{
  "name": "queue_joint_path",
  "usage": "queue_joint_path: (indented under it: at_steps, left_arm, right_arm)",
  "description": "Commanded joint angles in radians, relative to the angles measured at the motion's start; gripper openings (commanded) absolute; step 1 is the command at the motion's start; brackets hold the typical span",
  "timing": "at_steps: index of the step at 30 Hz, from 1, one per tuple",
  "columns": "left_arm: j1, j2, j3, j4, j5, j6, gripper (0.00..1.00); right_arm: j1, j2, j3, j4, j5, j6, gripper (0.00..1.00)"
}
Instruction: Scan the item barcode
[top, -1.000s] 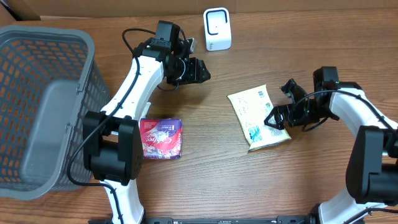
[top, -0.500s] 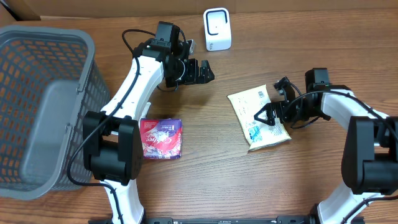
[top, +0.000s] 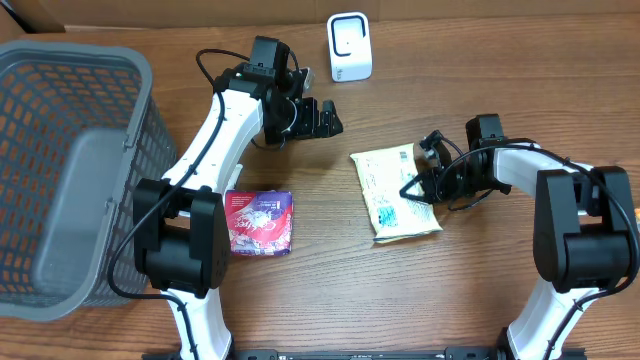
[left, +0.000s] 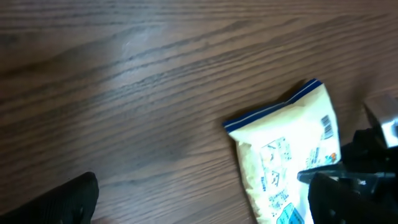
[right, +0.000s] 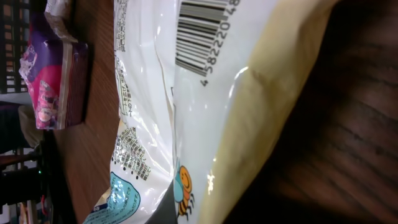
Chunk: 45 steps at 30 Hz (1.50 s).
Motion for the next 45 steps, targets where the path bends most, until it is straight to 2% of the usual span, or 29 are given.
queue_joint_path:
  at_steps: [1, 4, 10, 18, 21, 28, 37, 42, 45]
  left_arm:
    - [-0.003, -0.002, 0.021, -0.016, -0.050, 0.000, 1.00]
    - [-0.002, -0.002, 0.021, -0.016, -0.050, 0.000, 1.00]
    - [-0.002, -0.002, 0.022, 0.000, -0.050, -0.007, 1.00]
    - [-0.001, -0.004, 0.072, 0.017, -0.076, -0.007, 1.00]
    - [-0.001, -0.004, 0.096, 0.017, -0.122, -0.007, 1.00]
    - [0.000, -0.004, 0.103, 0.025, -0.179, -0.007, 1.00]
    - [0.017, -0.026, 0.138, 0.028, -0.229, -0.019, 1.00]
    - [0.051, -0.133, 0.213, 0.028, -0.280, -0.018, 1.00]
    - [0.057, -0.191, 0.216, 0.038, -0.325, -0.019, 1.00]
  right_arm:
    - [-0.002, 0.050, -0.021, 0.012, 0.129, 0.012, 0.04]
    - [-0.016, 0.048, 0.010, -0.047, 0.151, 0.012, 0.04]
    - [-0.014, -0.009, 0.167, -0.257, 0.362, 0.008, 0.04]
    - [0.042, -0.204, 0.382, -0.387, 0.364, -0.079, 0.04]
    - [0.096, -0.275, 0.401, -0.454, 0.372, -0.149, 0.04]
    - [0.225, -0.413, 0.401, -0.492, 0.445, -0.156, 0.04]
    - [0.255, -0.438, 0.401, -0.424, 0.570, -0.129, 0.04]
    - [0.293, -0.435, 0.401, -0.126, 0.937, -0.087, 0.04]
    - [0.322, -0.415, 0.400, 0.051, 1.125, -0.138, 0.04]
